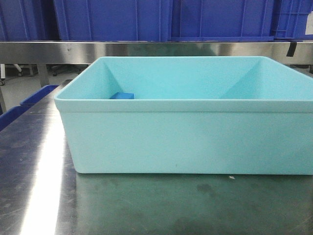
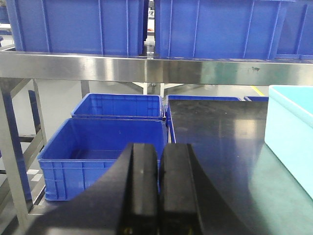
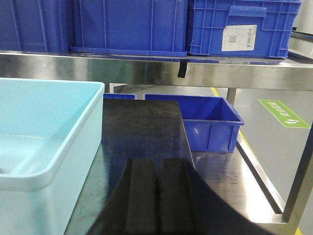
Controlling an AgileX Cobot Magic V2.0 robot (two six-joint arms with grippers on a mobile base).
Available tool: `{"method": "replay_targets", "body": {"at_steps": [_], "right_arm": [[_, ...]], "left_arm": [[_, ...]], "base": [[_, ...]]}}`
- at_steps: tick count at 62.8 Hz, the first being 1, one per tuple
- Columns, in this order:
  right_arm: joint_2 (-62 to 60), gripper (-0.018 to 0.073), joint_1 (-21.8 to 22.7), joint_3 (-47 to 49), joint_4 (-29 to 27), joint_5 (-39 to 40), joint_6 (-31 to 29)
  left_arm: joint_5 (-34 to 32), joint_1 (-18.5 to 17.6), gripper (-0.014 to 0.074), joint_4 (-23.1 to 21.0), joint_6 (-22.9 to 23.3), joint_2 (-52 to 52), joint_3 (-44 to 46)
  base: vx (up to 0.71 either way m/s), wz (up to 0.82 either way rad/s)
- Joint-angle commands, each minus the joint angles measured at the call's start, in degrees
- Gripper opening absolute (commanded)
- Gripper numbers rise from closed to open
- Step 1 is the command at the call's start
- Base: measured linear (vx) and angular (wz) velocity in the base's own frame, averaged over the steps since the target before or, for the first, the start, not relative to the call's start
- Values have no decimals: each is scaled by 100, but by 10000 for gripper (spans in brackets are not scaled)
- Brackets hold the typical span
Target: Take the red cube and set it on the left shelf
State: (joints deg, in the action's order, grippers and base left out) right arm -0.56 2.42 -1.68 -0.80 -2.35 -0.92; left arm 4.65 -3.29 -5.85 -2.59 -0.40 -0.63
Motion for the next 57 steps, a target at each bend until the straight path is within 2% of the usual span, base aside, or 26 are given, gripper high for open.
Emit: {"method": "replay_targets", "body": {"at_steps": [1,34,57], "right_arm": [[-108,52,24,142,-2,515,-38],[-108,52,24,142,-2,515,-38],[-108,52,24,142,-2,874,-38]], "left_arm": [[-511,-7,102,-21,31,-70,-136],[-511,-7,102,-21,31,-70,-136],[-511,-7,102,-21,31,-70,-136]], "base": [[0,0],[0,0],[0,0]]}}
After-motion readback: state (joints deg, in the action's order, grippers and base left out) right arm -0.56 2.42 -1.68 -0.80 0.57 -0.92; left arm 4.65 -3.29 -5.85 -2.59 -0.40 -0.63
